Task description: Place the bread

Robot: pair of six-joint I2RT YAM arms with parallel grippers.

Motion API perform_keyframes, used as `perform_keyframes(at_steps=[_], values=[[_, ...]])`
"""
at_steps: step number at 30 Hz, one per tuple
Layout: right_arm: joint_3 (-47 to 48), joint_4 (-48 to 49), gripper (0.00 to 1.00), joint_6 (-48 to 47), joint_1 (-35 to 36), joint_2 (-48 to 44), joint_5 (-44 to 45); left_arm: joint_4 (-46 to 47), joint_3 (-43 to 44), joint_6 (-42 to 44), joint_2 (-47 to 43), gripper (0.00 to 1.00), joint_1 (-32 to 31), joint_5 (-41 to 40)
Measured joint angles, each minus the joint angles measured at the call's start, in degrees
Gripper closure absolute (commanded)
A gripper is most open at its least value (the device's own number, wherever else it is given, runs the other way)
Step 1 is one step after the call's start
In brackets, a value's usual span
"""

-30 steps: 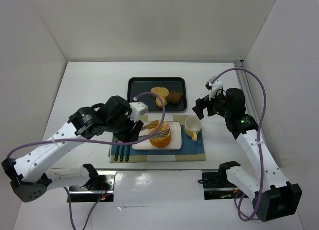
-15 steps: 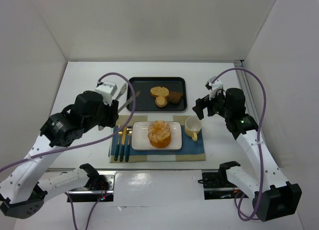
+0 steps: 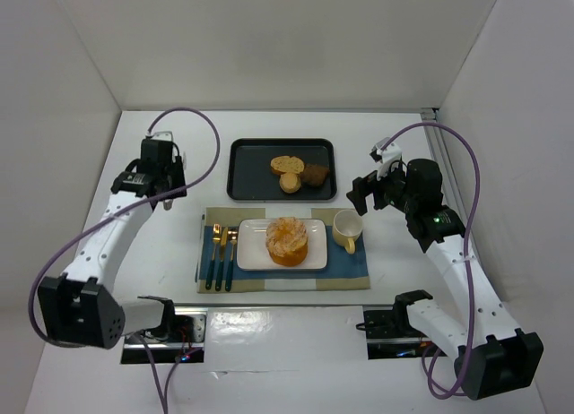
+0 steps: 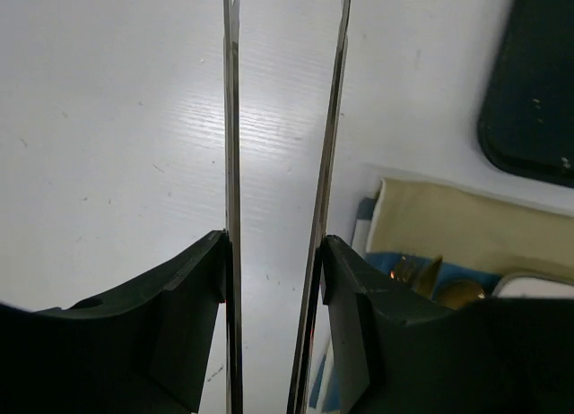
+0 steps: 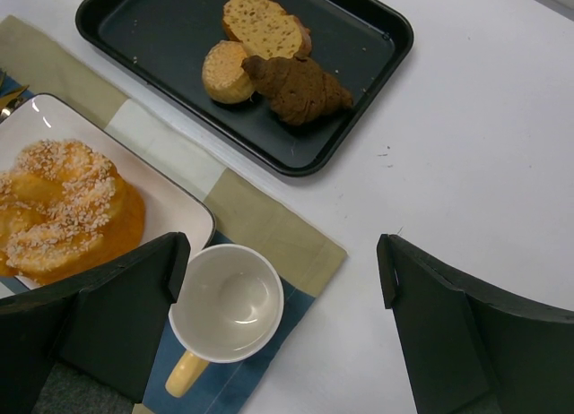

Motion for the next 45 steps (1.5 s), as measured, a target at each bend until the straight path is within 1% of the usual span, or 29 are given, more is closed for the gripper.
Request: perform_keyframes(at_steps=[3,9,13,14,18,25,27,28,29,32,33,39,42,45], values=[[0.0,0.0,0.01,0.0,0.0,-0.1,-0.1,2.6,0.0,0.0,5.4,0.41,3.5,0.0],[0.0,0.0,0.01,0.0,0.0,-0.2,-0.2,4.2,0.0,0.1,15.5,0.4,4.5,0.4],[0.0,0.0,0.01,0.0,0.0,-0.4,-0.2,4.8,-0.4,0.2,18.1,0.36,5.3,1.6],[0.0,0.0,0.01,0.0,0.0,-0.4,-0.2,4.8,-0.5,0.2,18.4,0.33,5.6,2.1],[0.0,0.0,0.01,0.0,0.0,-0.5,-0.3,4.9,-0.8,0.3,21.7,0.31,7.3,4.6],[0.0,0.0,0.01,0.0,0.0,-0.6,-0.7,4.2,-2.7,0.3,26.2,0.29,9.9,8.9],[0.0,0.0,0.01,0.0,0.0,-0.8,-0.8,4.0,-2.7,0.3,26.8,0.27,10.4,9.6],[0.0,0.0,0.01,0.0,0.0,-0.9,-0.8,4.0,-2.7,0.3,26.9,0.25,10.6,10.0],[0.0,0.0,0.01,0.0,0.0,-0.9,-0.8,3.9,-2.7,0.3,27.1,0.2,10.8,10.4],[0.0,0.0,0.01,0.0,0.0,-1.0,-0.9,3.8,-2.7,0.3,27.2,0.19,11.0,11.2],[0.0,0.0,0.01,0.0,0.0,-1.0,-0.9,3.8,-2.7,0.3,27.2,0.0,11.0,11.4],[0.0,0.0,0.01,0.0,0.0,-1.0,-1.1,3.0,-2.8,0.0,25.3,0.0,10.9,11.9],[0.0,-0.1,0.01,0.0,0.0,-1.0,-1.1,2.6,-2.8,-0.2,20.7,0.0,10.4,12.3],[0.0,-0.1,0.01,0.7,0.0,-1.0,-1.1,2.6,-2.9,-0.2,12.6,0.0,9.3,13.1]])
